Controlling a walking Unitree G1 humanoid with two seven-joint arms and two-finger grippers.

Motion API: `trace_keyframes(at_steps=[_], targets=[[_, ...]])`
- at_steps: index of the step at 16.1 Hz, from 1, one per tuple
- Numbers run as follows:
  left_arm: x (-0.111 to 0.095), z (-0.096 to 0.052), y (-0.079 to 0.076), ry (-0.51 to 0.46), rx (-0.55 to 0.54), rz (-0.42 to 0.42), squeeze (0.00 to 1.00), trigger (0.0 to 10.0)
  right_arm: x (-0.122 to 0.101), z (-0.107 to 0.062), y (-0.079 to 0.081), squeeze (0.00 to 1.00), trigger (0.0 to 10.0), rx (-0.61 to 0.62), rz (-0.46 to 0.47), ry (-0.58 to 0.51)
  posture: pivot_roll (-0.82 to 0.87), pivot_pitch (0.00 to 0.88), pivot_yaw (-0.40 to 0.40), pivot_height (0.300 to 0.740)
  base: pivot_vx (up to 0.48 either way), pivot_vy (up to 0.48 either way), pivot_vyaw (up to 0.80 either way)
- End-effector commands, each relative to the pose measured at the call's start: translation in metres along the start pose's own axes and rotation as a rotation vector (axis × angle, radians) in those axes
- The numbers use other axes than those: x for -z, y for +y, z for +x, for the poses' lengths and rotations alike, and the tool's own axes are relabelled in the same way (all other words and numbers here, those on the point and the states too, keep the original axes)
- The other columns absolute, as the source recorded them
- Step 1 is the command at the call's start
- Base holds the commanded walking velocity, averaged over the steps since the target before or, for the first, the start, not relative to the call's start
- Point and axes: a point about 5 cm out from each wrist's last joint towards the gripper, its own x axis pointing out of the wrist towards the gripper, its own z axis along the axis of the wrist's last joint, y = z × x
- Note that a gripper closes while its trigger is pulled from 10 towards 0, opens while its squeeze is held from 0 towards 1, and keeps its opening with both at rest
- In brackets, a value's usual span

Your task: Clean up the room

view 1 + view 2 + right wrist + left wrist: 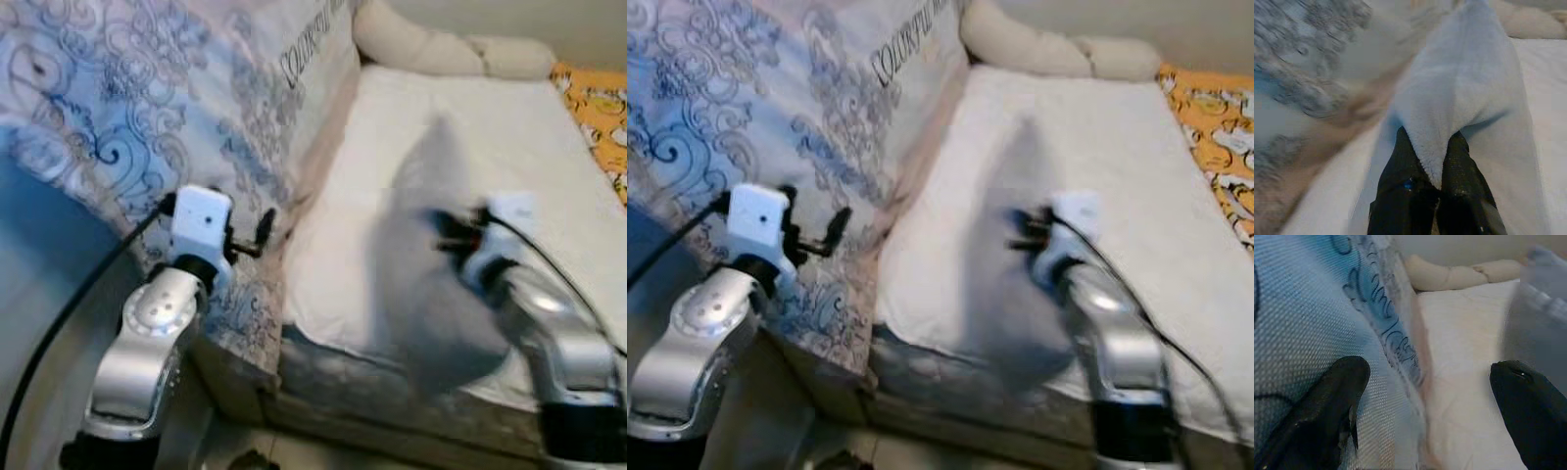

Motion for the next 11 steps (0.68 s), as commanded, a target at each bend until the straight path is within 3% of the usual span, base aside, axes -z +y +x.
trace_keyframes(at_steps=[1,6,9,11], targets=[[0.000,-0.001,0.010,0.004,-0.045,0.012,0.00,10.0,-0.015,-0.004,-0.014,0.00,10.0,0.049,-0.009,-0.071,0.11,0.000,-0.016,0.740,0.000,0.000,0.00],[-0.008,0.000,-0.005,-0.047,0.077,-0.009,0.00,10.0,-0.018,-0.001,-0.021,0.00,10.0,0.089,-0.008,-0.081,0.10,0.000,-0.010,0.740,0.000,0.000,0.00],[-0.015,0.001,-0.016,-0.070,0.212,-0.020,0.00,10.0,-0.023,0.004,-0.033,0.00,10.0,0.130,-0.017,-0.079,0.11,0.000,-0.006,0.740,0.000,0.000,0.00],[-0.019,-0.005,-0.028,-0.074,0.357,-0.044,0.00,10.0,-0.025,0.005,-0.041,0.00,10.0,0.162,-0.033,-0.074,0.11,0.000,-0.005,0.740,0.000,0.000,0.00]])
